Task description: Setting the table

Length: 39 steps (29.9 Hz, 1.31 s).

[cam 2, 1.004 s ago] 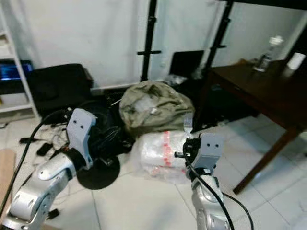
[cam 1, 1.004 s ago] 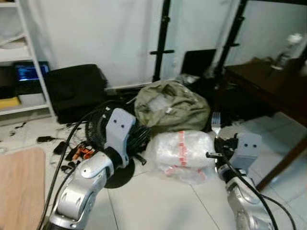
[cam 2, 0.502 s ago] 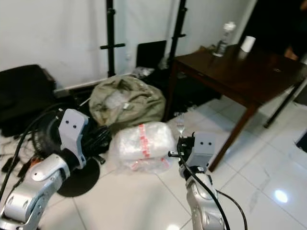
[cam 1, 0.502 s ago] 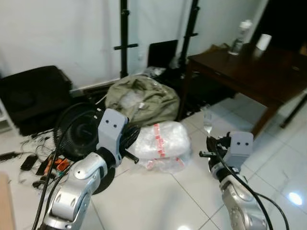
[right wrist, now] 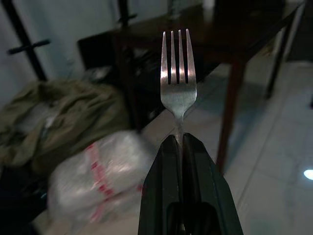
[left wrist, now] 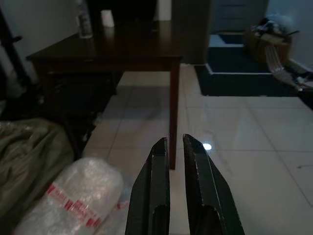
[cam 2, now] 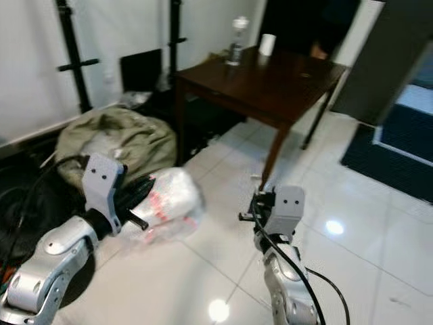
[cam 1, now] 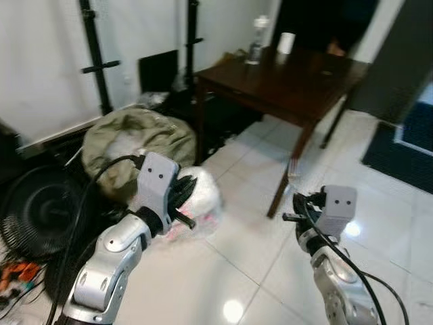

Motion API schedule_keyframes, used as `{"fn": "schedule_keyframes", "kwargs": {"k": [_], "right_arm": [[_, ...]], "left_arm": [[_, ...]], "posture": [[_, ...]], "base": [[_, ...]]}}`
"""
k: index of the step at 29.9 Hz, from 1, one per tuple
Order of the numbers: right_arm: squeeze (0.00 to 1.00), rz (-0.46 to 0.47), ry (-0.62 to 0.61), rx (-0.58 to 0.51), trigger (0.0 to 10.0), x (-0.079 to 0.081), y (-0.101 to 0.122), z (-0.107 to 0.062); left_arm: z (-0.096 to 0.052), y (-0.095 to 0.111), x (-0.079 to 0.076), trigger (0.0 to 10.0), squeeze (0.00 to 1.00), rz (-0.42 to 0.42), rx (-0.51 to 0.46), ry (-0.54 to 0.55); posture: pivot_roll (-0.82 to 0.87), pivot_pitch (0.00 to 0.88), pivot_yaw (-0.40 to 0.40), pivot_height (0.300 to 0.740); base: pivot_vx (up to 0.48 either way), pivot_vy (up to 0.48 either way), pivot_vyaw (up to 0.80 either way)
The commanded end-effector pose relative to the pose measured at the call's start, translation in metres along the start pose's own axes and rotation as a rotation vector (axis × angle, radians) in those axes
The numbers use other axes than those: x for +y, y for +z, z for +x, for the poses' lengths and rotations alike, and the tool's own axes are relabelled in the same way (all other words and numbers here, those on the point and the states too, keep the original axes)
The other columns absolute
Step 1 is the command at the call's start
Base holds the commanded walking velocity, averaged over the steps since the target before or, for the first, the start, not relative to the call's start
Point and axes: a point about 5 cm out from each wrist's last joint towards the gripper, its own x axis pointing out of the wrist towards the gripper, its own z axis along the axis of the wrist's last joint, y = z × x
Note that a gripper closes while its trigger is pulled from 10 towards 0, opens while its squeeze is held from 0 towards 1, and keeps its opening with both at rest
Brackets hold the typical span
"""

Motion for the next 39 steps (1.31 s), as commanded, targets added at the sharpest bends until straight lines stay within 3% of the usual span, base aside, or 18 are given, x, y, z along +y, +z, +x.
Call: {"fn": "schedule_keyframes", "kwargs": {"k": [1,14,21,39], "right_arm": [[0.00,0.009,-0.002,0.005,10.0,0.0001,-0.0029,-0.0022],[0.00,0.006,-0.007,0.009,10.0,-0.0020,-0.0038,-0.0032],[0.00,0.007,-0.004,0.010,10.0,-0.0012,-0.0040,-0.0036],[0.00,0.009,-0.006,0.012,10.0,-0.0013,-0.0041,-0.0051]], "left_arm": [[-0.0016,-0.0033,-0.0010,10.0,0.00,0.000,0.012,0.002],[0.0012,-0.0039,-0.0011,10.0,0.00,-0.023,0.003,0.005],[0.0007,-0.0037,0.0018,10.0,0.00,-0.099,-0.002,0.033],[0.0024,0.0028,-0.0007,10.0,0.00,-0.127,-0.049,0.013]], "posture": [[0.11,0.040,0.002,0.740],[0.11,0.037,0.003,0.740],[0.11,0.043,0.002,0.740],[0.10,0.051,0.002,0.740]], "base": [[0.000,0.000,-0.74],[0.000,0.000,-0.74],[0.000,0.000,-0.74],[0.000,0.000,-0.74]]}}
